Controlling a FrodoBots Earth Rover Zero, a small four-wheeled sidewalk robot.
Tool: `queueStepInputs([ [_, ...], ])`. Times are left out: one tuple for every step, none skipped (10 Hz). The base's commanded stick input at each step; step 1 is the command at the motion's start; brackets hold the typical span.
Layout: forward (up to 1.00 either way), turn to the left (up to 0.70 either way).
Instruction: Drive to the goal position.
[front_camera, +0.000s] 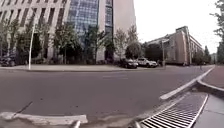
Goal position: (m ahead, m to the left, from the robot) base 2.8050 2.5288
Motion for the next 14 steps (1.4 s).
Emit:
queueStepInputs([
  [0.7, -0.12],
  [0.7, -0.12],
  [0.7, -0.12],
  [0.7, -0.12],
  [0.7, -0.12],
  [0.7, -0.12],
  [0.7, -0.12],
  [0.7, -0.12],
  [0.7, -0.12],
  [0.7, -0.12],
  [0.7, -0.11],
  [0.7, -0.06],
  [0.7, 0.0],
  [0.7, 0.0],
])
